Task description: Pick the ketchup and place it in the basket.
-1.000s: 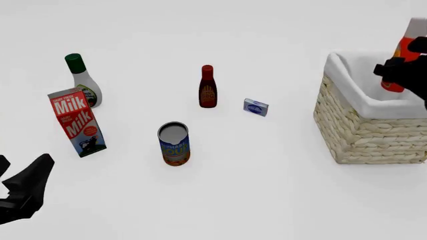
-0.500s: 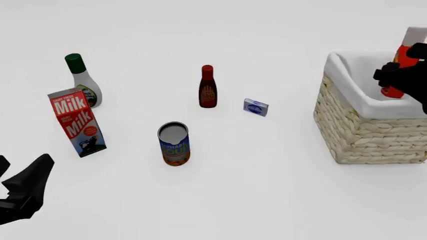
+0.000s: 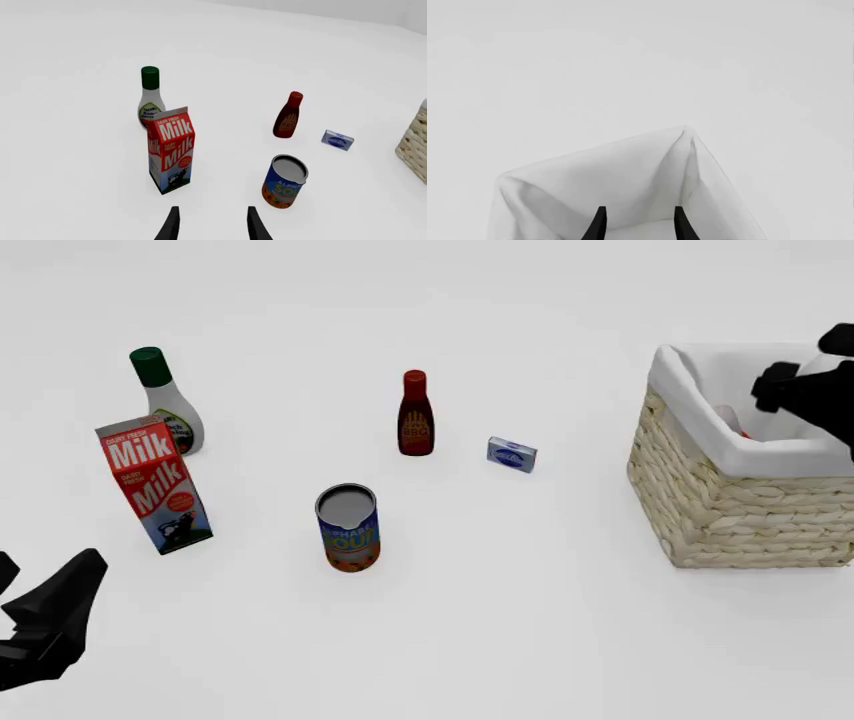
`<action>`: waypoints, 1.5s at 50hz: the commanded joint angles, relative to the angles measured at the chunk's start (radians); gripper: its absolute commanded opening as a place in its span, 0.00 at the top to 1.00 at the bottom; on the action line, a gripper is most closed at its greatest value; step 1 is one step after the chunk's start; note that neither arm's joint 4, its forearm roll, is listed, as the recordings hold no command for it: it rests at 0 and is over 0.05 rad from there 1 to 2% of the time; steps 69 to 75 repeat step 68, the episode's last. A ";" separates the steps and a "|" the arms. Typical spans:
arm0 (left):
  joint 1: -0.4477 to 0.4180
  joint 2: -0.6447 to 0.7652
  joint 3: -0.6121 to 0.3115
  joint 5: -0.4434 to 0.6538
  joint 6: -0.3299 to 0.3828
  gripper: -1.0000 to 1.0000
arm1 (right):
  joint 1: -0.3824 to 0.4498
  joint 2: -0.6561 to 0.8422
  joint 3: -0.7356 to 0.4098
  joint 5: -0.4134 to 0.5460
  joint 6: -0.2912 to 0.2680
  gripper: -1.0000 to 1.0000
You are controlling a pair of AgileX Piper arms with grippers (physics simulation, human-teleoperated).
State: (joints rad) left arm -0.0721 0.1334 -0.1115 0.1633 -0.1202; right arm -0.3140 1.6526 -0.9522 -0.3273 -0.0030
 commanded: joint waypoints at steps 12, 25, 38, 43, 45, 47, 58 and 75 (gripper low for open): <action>-0.001 -0.009 0.000 0.006 -0.006 0.00 | 0.049 -0.164 0.064 0.025 0.018 0.00; -0.003 -0.020 0.000 0.012 -0.013 0.00 | 0.070 -0.328 0.156 0.019 -0.005 0.00; -0.006 -0.027 -0.005 0.016 -0.016 0.00 | 0.149 -0.588 0.368 -0.010 -0.110 0.00; -0.005 -0.026 0.003 0.007 -0.021 0.00 | 0.172 -0.689 0.433 -0.009 -0.137 0.00; -0.008 -0.019 0.005 0.000 -0.023 0.00 | 0.182 -0.714 0.450 0.000 -0.116 0.00; -0.011 -0.006 0.006 -0.014 -0.022 0.00 | 0.204 -0.784 0.500 -0.008 -0.131 0.00; -0.022 0.036 0.015 -0.064 -0.023 0.00 | 0.184 -0.993 0.673 -0.012 -0.191 0.00; -0.027 0.036 0.042 -0.087 -0.031 0.00 | 0.200 -1.141 0.810 -0.035 -0.219 0.00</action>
